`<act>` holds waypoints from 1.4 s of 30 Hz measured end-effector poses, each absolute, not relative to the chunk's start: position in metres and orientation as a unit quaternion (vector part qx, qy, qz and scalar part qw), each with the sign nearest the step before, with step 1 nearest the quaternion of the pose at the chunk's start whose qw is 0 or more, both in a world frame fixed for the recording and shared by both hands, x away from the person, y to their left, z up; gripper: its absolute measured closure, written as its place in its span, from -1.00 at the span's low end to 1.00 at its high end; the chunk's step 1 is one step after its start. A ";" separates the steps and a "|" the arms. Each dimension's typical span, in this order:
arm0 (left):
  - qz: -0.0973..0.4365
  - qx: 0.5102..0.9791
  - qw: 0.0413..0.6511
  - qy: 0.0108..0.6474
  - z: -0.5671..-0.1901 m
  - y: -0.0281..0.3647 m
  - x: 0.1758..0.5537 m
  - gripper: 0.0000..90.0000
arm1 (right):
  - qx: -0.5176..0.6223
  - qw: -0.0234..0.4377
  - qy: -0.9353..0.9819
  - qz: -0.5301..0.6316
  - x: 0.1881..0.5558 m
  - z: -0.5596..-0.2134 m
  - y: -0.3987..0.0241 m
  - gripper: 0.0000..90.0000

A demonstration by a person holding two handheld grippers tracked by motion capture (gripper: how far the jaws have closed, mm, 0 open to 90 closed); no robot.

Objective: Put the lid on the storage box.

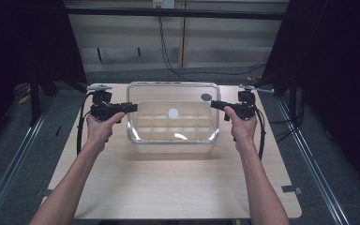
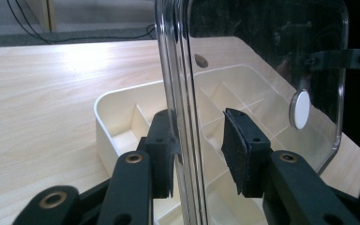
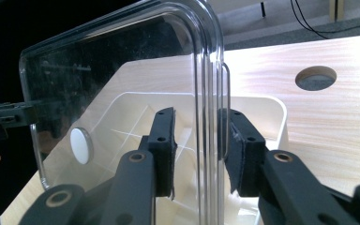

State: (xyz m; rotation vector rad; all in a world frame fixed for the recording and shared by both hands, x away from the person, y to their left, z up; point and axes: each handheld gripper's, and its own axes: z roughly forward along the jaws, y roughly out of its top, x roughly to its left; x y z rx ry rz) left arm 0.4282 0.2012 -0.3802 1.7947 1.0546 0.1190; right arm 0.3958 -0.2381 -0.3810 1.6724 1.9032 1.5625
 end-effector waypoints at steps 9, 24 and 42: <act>0.025 0.737 0.505 0.449 -0.394 0.200 0.444 0.39 | 0.577 0.076 0.633 0.510 0.412 -0.395 -0.238 0.41; 0.017 0.749 0.475 0.462 -0.406 0.194 0.461 0.29 | 0.592 0.085 0.645 0.475 0.426 -0.409 -0.231 0.24; 0.005 0.752 0.452 0.480 -0.428 0.193 0.472 0.22 | 0.605 0.094 0.660 0.435 0.438 -0.426 -0.222 0.01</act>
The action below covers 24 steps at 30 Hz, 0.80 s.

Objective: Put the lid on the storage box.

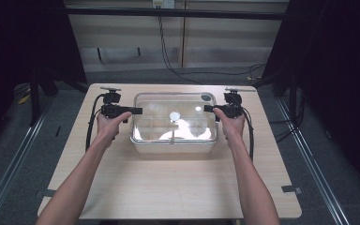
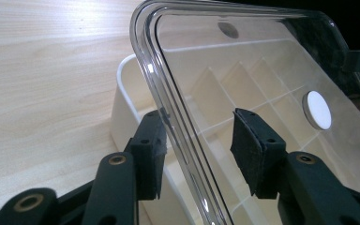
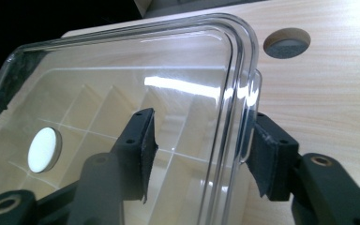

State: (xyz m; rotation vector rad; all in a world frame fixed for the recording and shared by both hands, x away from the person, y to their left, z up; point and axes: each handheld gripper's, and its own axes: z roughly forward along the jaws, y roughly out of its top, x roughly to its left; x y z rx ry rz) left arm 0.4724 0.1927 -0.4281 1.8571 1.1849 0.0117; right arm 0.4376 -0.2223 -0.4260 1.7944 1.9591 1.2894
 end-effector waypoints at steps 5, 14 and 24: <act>0.015 0.757 0.439 0.484 -0.432 0.194 0.474 0.23 | 0.606 0.104 0.668 0.419 0.439 -0.429 -0.216 -0.05; 0.006 0.756 0.435 0.489 -0.436 0.194 0.475 0.22 | 0.608 0.109 0.672 0.409 0.438 -0.435 -0.213 -0.12; -0.007 0.752 0.436 0.495 -0.443 0.195 0.475 0.21 | 0.607 0.115 0.687 0.383 0.438 -0.440 -0.212 -0.15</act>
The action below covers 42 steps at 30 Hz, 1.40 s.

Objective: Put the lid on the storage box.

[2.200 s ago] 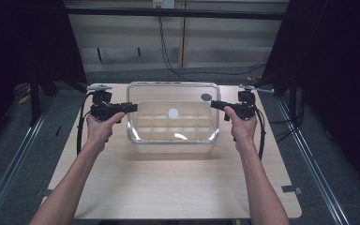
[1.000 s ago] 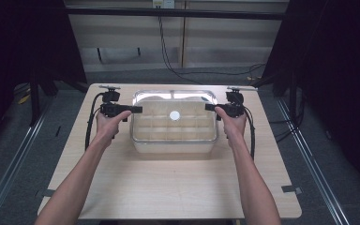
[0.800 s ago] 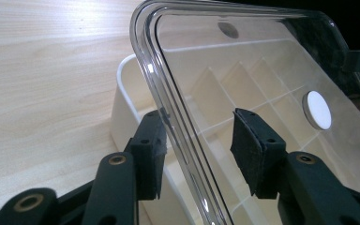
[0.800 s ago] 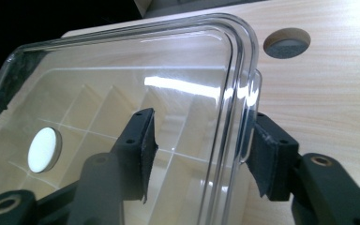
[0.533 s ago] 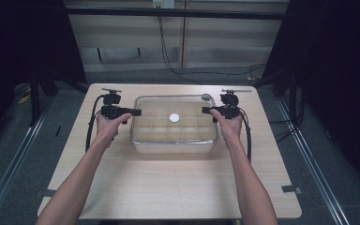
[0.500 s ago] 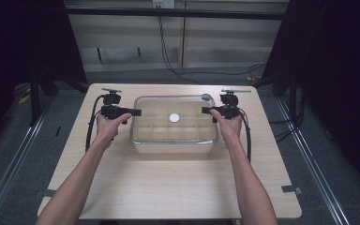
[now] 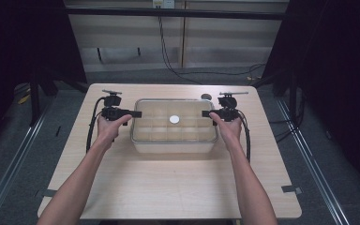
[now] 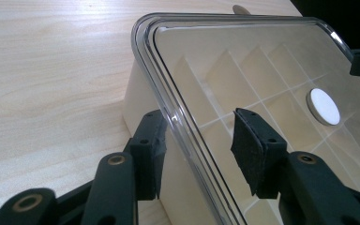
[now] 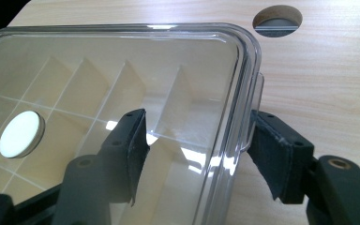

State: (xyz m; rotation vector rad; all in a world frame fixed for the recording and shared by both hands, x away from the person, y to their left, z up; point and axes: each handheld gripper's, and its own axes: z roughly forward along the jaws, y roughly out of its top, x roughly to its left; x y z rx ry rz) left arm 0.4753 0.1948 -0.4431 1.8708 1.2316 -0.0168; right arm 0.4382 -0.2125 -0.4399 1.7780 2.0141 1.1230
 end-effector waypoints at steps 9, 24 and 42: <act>-0.007 0.760 0.431 0.486 -0.444 0.195 0.471 0.17 | 0.597 0.127 0.692 0.387 0.432 -0.441 -0.215 -0.11; -0.001 0.765 0.445 0.465 -0.442 0.200 0.450 0.07 | 0.587 0.136 0.701 0.382 0.423 -0.438 -0.216 -0.11; 0.041 0.791 0.440 0.424 -0.425 0.211 0.419 -0.30 | 0.546 0.138 0.701 0.437 0.390 -0.409 -0.218 -0.26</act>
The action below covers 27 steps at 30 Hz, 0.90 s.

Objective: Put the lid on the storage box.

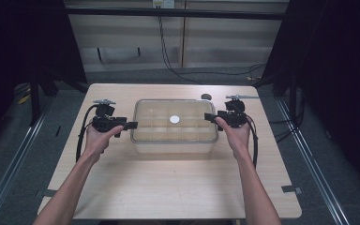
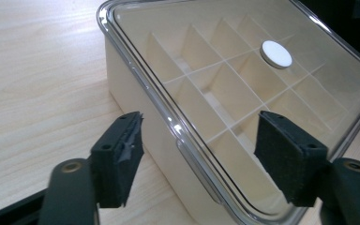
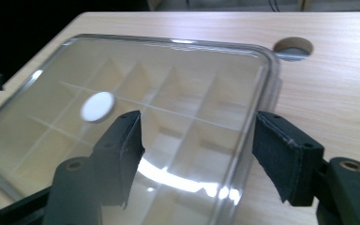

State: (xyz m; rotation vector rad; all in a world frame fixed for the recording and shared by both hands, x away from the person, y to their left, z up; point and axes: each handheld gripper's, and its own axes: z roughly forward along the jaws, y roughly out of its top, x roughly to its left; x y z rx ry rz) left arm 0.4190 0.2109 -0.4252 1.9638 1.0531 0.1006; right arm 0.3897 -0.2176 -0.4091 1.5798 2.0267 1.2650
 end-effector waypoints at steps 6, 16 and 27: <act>0.056 0.784 0.448 0.426 -0.422 0.218 0.404 -0.32 | 0.530 0.137 0.706 0.450 0.372 -0.403 -0.218 -0.28; 0.070 0.774 0.457 0.433 -0.422 0.241 0.379 -0.31 | 0.514 0.129 0.712 0.461 0.342 -0.404 -0.223 -0.32; 0.086 0.769 0.461 0.434 -0.418 0.262 0.347 -0.29 | 0.513 0.145 0.700 0.475 0.300 -0.403 -0.237 -0.34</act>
